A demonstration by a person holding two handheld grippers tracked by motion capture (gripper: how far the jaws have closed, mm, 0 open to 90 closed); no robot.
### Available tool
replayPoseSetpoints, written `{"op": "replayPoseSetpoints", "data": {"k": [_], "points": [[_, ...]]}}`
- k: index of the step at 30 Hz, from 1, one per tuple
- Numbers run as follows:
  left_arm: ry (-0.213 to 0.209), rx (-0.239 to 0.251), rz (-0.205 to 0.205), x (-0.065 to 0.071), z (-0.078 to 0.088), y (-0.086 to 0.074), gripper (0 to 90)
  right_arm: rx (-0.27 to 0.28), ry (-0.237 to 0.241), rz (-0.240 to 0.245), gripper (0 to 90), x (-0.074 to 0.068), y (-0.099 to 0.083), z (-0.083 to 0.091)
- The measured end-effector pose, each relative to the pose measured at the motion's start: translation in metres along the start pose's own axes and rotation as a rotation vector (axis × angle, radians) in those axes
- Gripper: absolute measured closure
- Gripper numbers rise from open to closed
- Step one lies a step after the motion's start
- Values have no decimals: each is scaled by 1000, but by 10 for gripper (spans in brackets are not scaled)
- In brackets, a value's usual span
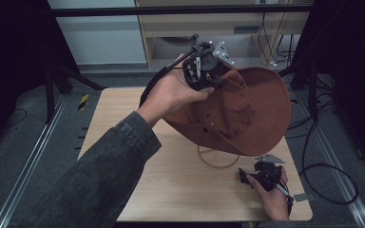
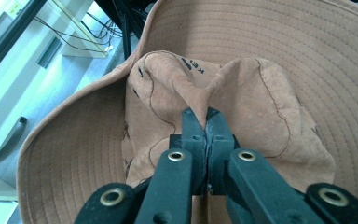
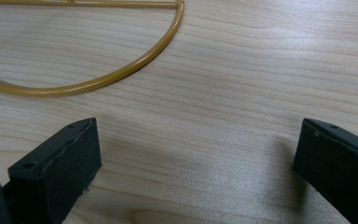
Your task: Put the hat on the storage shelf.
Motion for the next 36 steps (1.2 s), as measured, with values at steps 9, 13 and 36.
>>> {"op": "replayPoseSetpoints", "data": {"k": [9,13,36], "points": [[5,7,9,0,-4,2,888,5,0,18,6,2,1,0],[2,10,14,0,-7,3,888,6,-1,18,6,2,1,0],[-16,-36,6,5,-41,-1,885,5,-3,21,6,2,1,0]]}}
Point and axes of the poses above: each handheld gripper's, and its own axes: z roughly backward along the jaws, y roughly out of its top, x roughly to its right, the point moved 8 cm from there along -z, roughly forward along the jaws, and after that the axes turned 6 degrees about x, right-handed, at the moved point
